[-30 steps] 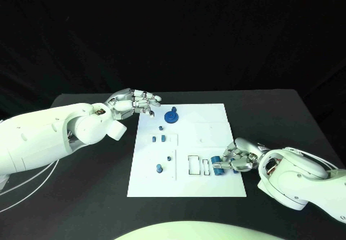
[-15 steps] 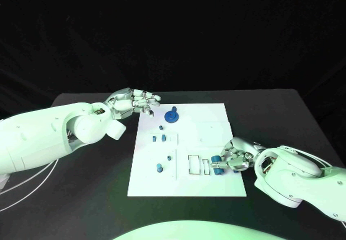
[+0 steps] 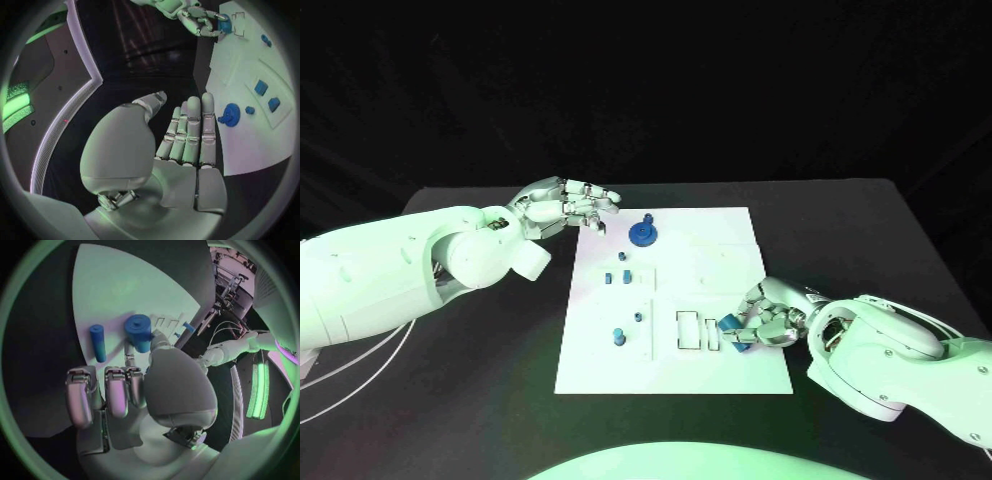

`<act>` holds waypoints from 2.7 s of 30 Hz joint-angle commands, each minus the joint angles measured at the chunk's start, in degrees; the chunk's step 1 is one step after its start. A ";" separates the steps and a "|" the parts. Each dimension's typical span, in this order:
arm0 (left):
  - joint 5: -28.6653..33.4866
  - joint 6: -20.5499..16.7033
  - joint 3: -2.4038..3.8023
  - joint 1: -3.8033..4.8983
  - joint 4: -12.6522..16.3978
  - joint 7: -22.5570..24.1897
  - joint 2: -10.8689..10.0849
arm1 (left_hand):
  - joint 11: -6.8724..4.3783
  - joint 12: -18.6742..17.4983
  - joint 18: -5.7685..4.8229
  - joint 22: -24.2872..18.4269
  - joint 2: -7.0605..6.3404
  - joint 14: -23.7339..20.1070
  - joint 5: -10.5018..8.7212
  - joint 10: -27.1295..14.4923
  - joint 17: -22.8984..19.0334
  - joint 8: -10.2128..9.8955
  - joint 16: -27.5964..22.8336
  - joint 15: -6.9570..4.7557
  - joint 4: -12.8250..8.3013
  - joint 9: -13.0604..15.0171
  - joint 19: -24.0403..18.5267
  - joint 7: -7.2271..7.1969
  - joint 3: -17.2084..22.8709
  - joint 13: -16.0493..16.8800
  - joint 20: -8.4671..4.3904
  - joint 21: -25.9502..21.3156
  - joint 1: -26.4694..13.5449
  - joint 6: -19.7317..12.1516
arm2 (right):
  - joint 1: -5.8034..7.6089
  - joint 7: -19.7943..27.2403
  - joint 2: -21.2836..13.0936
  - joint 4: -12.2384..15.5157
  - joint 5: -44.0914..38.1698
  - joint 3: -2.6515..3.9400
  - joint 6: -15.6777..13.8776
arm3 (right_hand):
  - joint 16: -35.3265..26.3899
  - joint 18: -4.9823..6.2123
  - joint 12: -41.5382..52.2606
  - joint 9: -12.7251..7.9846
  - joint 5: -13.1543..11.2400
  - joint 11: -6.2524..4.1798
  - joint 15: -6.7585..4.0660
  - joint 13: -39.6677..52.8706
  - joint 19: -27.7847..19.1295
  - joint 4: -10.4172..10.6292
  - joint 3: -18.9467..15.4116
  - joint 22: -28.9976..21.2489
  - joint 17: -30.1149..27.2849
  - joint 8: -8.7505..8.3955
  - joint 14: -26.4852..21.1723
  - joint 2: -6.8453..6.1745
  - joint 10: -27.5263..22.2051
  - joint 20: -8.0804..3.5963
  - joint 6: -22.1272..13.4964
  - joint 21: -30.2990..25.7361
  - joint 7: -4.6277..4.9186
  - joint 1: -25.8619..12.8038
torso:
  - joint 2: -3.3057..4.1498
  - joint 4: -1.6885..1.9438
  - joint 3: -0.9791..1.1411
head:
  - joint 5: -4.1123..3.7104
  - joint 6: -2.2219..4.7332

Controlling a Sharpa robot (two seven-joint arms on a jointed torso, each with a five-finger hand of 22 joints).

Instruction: Assemble the parts on the task board

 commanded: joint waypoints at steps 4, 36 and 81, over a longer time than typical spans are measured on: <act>0.31 0.98 0.04 -0.01 0.02 0.36 0.09 | -0.04 0.20 0.29 -0.07 -0.16 -0.25 0.01 -0.44 -0.06 0.37 -0.15 0.13 -0.14 -0.06 0.36 0.01 -0.30 -0.06 -0.15 -0.38 -0.39 -0.29 | 0.69 -1.67 -0.75 0.35 5.38 -0.44 0.06 | 0.28 -0.58 -0.26 0.05 0.55 -0.25 -0.54 11.88 5.66 -0.63 1.36 14.80 11.81 0.18 5.26 1.67 3.41 -0.36 0.45 -0.38 -0.42 1.55 | -0.01 -0.06 -0.02 | 0.06 0.10; 0.31 1.30 0.03 -0.01 -0.23 0.11 0.57 | -0.04 0.20 0.29 -0.07 -0.16 -0.25 0.01 -0.44 -0.06 0.37 -0.15 0.13 -0.14 -0.06 0.36 0.01 -0.30 -0.06 -0.15 -0.38 -0.39 -0.29 | 1.60 -0.10 7.07 -2.50 18.95 -0.41 -4.45 | 0.11 -0.56 -0.44 -0.13 -1.77 -0.71 -0.93 12.02 5.63 -0.47 1.83 14.77 11.51 0.68 5.20 2.70 3.62 -0.72 2.27 -0.50 -0.95 -5.38 | 0.02 -0.04 0.02 | 0.17 0.40; 0.31 1.68 0.03 -0.01 -0.31 -0.46 0.16 | -0.01 0.33 0.29 -0.33 0.08 -0.30 0.06 -0.57 -0.07 0.53 -0.13 0.15 0.11 -0.09 0.54 0.06 -0.53 -0.06 -0.13 -0.68 -0.24 -0.30 | 1.44 1.44 9.40 -2.54 17.81 -0.20 -6.62 | 0.05 -0.58 -0.87 -0.05 -2.81 -0.91 -1.13 11.71 5.67 -0.54 2.61 14.80 11.42 0.93 5.18 2.59 3.40 -0.91 2.30 -0.38 -1.14 -4.88 | 0.02 0.02 -0.03 | 0.82 0.60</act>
